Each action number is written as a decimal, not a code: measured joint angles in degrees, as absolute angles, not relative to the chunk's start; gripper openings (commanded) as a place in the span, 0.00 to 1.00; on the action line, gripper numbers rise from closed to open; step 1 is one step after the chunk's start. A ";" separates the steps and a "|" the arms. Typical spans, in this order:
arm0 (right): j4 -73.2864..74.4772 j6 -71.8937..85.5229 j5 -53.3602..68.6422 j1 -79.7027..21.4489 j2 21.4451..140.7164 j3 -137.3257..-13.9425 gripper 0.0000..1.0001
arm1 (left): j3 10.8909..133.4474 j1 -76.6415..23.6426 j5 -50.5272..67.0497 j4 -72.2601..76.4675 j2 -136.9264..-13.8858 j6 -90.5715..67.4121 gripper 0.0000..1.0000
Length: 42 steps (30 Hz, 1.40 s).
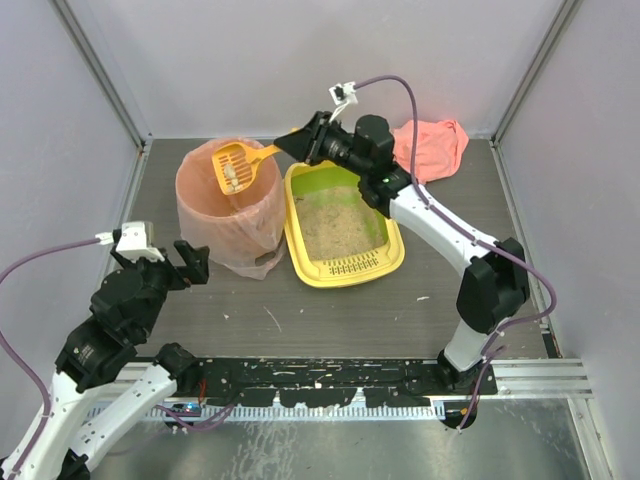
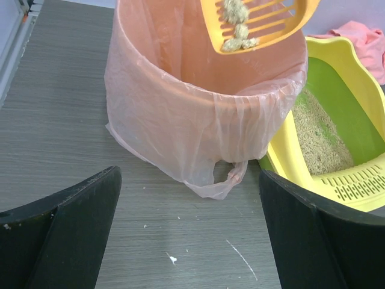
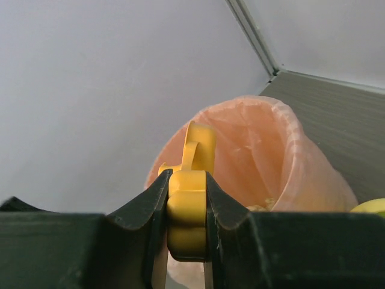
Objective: Clean the litter box
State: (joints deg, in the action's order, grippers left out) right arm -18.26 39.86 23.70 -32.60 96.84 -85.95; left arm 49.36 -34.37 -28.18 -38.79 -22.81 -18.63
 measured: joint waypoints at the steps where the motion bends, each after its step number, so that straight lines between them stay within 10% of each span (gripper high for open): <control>1: -16.97 36.75 23.35 -33.30 97.47 -86.91 0.00 | 49.39 -34.37 -28.32 -38.92 -22.61 -18.63 0.98; 19: -7.75 -14.31 17.80 -46.72 94.04 -90.80 0.01 | 49.39 -34.37 -29.02 -40.14 -22.22 -18.63 0.98; 30: -16.16 -4.16 10.50 -46.02 77.34 -79.00 0.01 | 49.39 -34.37 -29.12 -40.14 -22.22 -18.70 0.98; 42: -12.64 12.75 -27.62 -45.89 46.92 -50.26 0.10 | 49.39 -34.37 -27.62 -39.07 -24.84 -18.90 0.98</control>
State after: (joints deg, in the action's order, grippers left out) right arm -12.64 12.75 -27.62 -45.89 46.92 -50.26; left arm 49.39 -34.37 -27.62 -39.07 -24.84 -18.90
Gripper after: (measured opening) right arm 0.275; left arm 0.980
